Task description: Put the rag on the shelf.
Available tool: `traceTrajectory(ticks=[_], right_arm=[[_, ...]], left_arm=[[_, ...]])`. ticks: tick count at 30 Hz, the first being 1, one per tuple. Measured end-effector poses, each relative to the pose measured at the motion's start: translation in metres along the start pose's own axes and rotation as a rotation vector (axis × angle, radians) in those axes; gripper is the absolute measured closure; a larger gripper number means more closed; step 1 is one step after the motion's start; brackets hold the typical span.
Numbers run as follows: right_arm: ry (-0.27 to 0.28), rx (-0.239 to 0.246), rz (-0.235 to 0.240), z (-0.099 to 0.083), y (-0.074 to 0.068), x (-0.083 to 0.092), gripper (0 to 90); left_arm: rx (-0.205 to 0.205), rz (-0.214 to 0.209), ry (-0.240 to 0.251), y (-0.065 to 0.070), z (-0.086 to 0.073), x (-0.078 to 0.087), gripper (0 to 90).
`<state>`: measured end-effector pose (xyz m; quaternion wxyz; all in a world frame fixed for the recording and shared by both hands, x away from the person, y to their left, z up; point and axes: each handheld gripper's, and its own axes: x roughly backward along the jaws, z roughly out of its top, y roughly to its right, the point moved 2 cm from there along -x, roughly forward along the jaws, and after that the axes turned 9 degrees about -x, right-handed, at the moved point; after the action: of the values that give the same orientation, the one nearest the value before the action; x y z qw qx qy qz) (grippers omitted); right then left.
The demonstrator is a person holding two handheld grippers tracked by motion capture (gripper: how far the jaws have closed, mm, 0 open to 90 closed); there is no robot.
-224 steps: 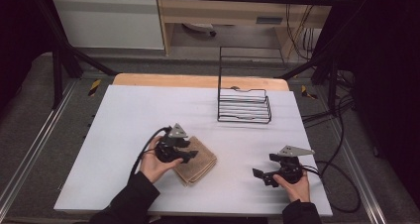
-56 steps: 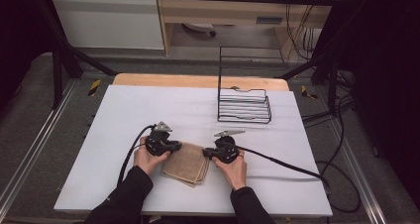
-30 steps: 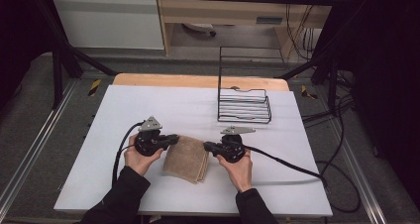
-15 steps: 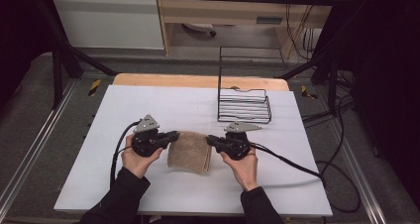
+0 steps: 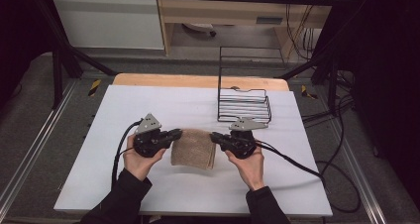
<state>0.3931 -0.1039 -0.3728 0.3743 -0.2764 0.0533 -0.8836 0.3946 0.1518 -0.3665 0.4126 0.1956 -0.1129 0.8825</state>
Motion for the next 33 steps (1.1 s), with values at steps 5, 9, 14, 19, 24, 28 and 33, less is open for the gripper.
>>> traceTrajectory(ticks=[5, 9, 14, 19, 24, 28, 33], right_arm=[[0.015, 0.027, -0.007, 0.007, -0.002, 0.008, 86.0], [0.032, 0.037, -0.016, 0.014, -0.002, 0.015, 86.0], [0.050, 0.049, -0.032, 0.021, -0.001, 0.024, 86.0], [0.065, 0.057, -0.048, 0.028, 0.001, 0.032, 86.0], [0.085, 0.067, -0.067, 0.036, 0.004, 0.041, 86.0], [0.105, 0.074, -0.082, 0.042, 0.006, 0.049, 86.0], [0.130, 0.071, -0.097, 0.047, 0.010, 0.057, 86.1]], left_arm=[[-0.004, 0.007, 0.024, 0.002, 0.009, 0.001, 85.5], [-0.014, 0.008, 0.043, 0.005, 0.016, 0.000, 85.4], [-0.014, 0.008, 0.063, 0.006, 0.024, -0.003, 85.4], [-0.017, 0.010, 0.085, 0.008, 0.034, -0.006, 85.5], [-0.021, 0.009, 0.103, 0.011, 0.044, -0.010, 85.4], [-0.028, 0.010, 0.123, 0.013, 0.053, -0.014, 85.4], [-0.032, 0.009, 0.151, 0.016, 0.062, -0.019, 85.5]])
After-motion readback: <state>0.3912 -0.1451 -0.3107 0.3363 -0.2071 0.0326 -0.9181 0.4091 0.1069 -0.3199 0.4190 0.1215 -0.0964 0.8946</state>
